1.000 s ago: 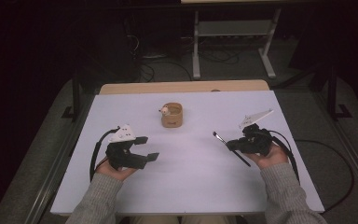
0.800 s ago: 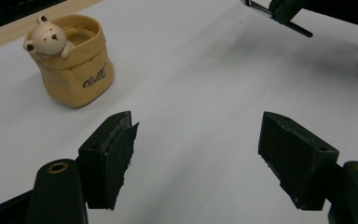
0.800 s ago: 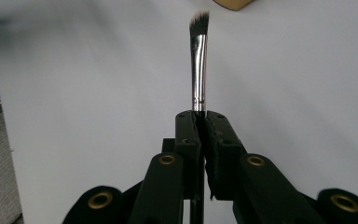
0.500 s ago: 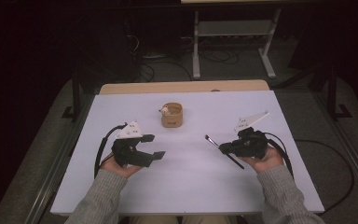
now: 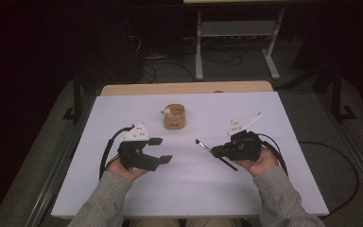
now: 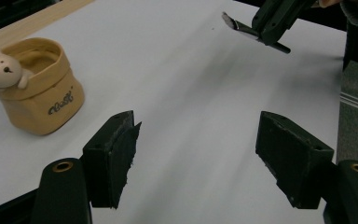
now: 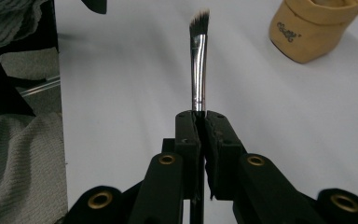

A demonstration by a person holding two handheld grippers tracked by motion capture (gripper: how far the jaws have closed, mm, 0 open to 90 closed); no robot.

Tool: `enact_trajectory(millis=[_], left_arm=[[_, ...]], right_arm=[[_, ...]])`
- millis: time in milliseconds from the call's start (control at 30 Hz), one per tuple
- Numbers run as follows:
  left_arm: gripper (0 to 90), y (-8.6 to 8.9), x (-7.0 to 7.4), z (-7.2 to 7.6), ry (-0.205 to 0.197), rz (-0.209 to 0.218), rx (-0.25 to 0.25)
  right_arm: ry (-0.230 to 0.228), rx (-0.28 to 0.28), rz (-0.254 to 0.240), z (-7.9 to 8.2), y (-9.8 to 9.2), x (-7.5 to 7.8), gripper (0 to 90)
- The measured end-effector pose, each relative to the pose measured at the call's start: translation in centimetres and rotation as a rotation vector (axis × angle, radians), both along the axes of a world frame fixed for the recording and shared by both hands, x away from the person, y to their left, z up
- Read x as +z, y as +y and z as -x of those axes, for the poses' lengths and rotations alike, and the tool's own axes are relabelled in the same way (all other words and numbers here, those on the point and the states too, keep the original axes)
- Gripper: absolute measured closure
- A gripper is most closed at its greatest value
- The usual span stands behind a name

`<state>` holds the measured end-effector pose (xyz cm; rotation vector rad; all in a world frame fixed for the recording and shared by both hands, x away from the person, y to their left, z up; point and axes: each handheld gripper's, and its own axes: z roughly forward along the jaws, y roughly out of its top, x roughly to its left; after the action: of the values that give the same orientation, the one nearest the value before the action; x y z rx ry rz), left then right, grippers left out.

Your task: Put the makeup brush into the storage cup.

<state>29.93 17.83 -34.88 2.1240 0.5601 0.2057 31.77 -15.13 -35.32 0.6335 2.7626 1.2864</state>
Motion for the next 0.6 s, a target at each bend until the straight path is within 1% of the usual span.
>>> enact_trajectory(millis=[133,267,433,500,600], left_arm=[[29.0,-0.6,0.1,0.0,0.003,0.001,-0.029],[29.9,-1.1,0.3,0.1,0.005,0.000,-0.050],[31.9,-1.7,0.4,0.3,0.003,-0.002,-0.075],[32.6,-1.8,0.4,0.3,0.005,-0.002,-0.082],[33.8,-2.0,0.4,0.4,0.013,0.001,-0.097]], right_arm=[[-0.009,0.030,-0.002,-0.1,0.8,0.1,83.1],[-0.019,0.062,-0.006,0.1,1.7,0.1,83.2],[-0.033,0.108,-0.023,0.3,2.8,0.0,83.2],[-0.044,0.128,-0.018,0.6,3.3,0.0,83.2],[-0.046,0.143,-0.018,0.7,3.6,0.0,83.2]])
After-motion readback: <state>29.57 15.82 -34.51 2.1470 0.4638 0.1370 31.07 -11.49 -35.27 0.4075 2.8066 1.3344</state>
